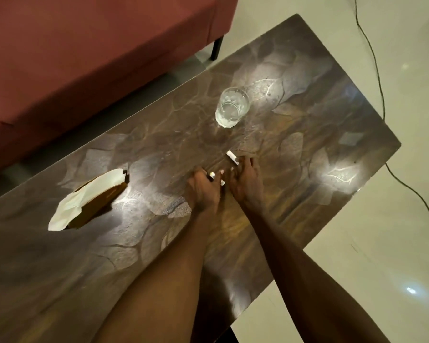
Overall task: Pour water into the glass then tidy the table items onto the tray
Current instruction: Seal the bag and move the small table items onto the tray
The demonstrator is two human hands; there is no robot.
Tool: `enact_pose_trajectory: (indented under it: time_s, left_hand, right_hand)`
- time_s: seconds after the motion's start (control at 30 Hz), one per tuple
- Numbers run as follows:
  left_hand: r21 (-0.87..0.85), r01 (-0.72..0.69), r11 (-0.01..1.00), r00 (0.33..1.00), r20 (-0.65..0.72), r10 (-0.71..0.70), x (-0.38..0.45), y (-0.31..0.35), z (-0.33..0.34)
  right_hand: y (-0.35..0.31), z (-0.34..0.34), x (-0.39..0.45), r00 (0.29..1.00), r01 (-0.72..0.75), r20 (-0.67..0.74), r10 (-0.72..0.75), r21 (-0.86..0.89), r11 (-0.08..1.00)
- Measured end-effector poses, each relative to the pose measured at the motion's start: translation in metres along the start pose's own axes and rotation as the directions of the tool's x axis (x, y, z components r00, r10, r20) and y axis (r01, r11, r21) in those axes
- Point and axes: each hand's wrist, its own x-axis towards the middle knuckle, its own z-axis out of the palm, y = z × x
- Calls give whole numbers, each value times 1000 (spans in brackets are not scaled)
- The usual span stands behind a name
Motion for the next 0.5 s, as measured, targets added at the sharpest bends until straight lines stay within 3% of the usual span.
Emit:
enact_pose_trajectory:
  time_s: [0.1,0.27,0.5]
  left_hand:
    - [-14,2,1000,1000,20,-2,7,6,9]
    - [-75,19,997,997,75,-13,14,6,8]
    - [-262,-88,961,995,12,95,7,-18,-35]
  right_hand:
    - [-2,3,20,999,44,-28,-45,-54,998]
    - [2,14,39,979,201,84,-188,-201,959]
    - [-4,14,34,976,214,64,-207,-135,968]
